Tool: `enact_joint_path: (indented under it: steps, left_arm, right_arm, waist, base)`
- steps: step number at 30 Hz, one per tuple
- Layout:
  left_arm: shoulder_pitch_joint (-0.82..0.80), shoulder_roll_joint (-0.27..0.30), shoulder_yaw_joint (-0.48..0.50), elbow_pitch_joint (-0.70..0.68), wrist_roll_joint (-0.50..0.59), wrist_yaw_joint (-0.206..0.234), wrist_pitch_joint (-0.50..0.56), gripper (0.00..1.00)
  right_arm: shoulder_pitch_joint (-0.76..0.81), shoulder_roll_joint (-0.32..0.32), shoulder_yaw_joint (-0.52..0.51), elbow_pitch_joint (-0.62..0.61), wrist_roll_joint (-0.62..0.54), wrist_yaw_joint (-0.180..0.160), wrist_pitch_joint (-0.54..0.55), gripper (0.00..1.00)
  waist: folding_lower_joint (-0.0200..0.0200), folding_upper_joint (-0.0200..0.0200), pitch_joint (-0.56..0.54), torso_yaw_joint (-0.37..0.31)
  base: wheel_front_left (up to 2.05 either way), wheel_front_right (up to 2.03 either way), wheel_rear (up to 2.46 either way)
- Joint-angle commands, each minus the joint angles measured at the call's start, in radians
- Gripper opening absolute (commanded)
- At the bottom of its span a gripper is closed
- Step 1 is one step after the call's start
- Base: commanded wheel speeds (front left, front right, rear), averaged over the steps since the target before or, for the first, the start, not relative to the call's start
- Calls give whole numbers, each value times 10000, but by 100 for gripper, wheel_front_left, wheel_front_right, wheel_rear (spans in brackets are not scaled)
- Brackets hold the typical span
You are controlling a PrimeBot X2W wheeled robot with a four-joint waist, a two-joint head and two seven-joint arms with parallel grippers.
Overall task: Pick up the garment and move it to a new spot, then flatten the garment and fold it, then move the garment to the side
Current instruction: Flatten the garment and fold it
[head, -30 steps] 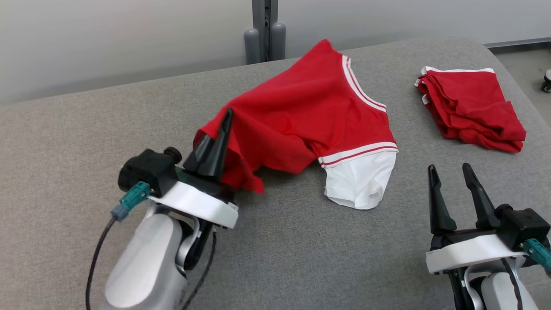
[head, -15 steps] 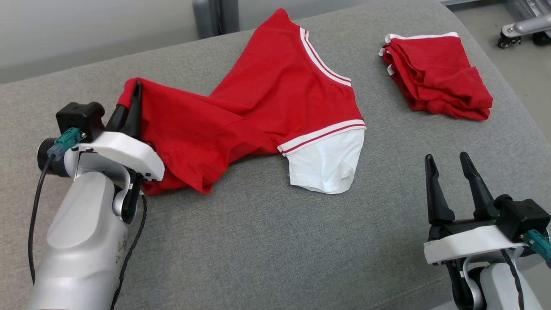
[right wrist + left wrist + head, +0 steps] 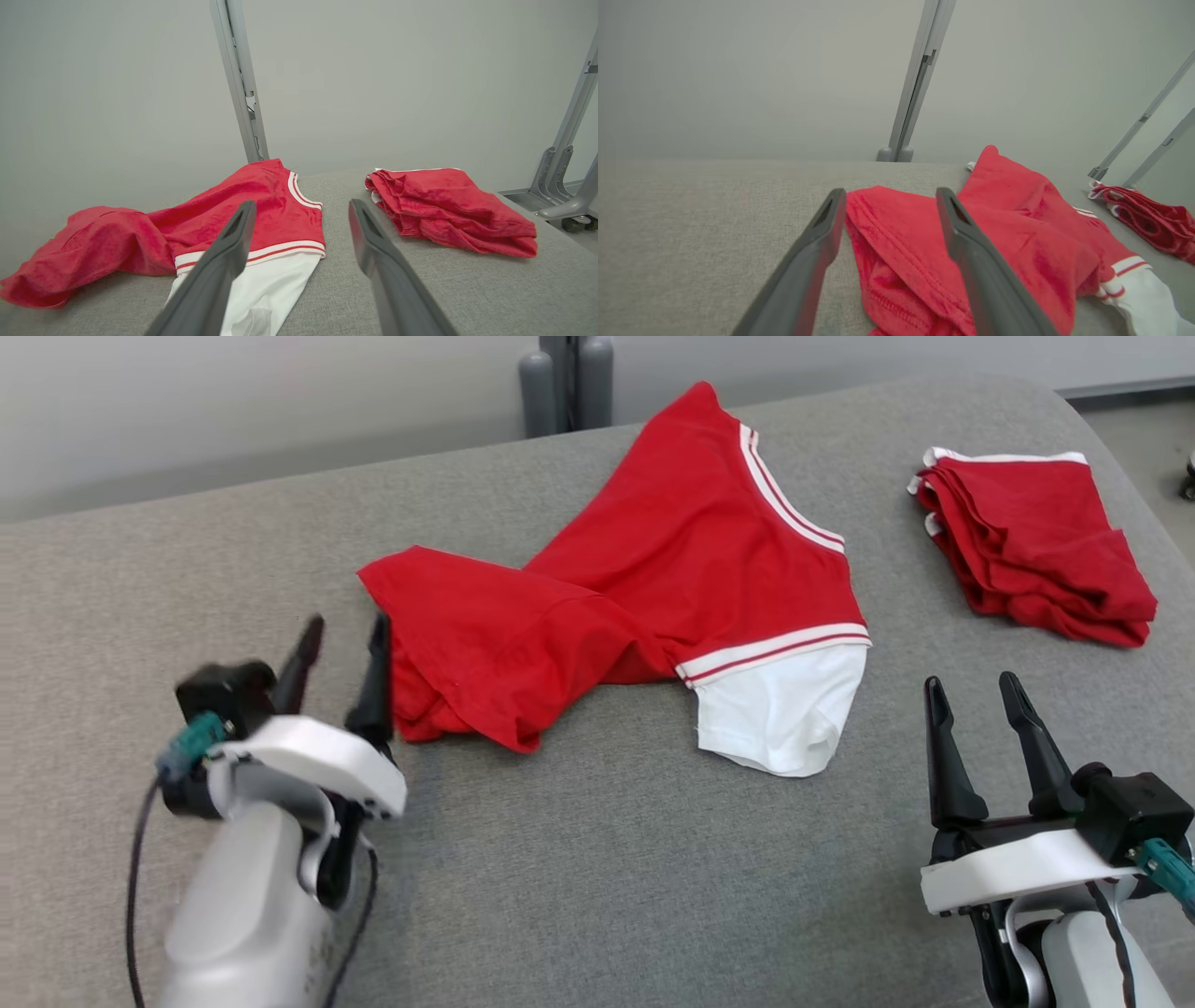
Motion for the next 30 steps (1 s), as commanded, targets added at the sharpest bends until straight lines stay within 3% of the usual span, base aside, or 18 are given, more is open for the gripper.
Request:
enact_joint_path:
  steps: [1,12,24,30]
  left_arm:
    - [352,-96,-178,107,-416,-58,6,100]
    - [1039,-229,-2551,-668,-2959,-86,1189,100]
    - [600,-38,-2439,432,-3412,23,1341,100]
    - [378,-107,-2517,337,-4057,-83,1378,100]
  right_arm:
    - [133,-53,-24,38,-82,2,-52,100]
    - [155,-53,-90,70,-116,2,-52,100]
    - [104,-52,-129,18,-5,2,-53,100]
    - [88,-52,-172,4,-2,2,-53,100]
  waist:
    - [0,-1,-214,228]
    - [0,-1,-170,199]
    - [0,-1,-6,-191]
    - [0,-1,49,-252]
  base:
    - [0,0,0]
    - [0,0,0]
    - [0,0,0]
    - [0,0,0]
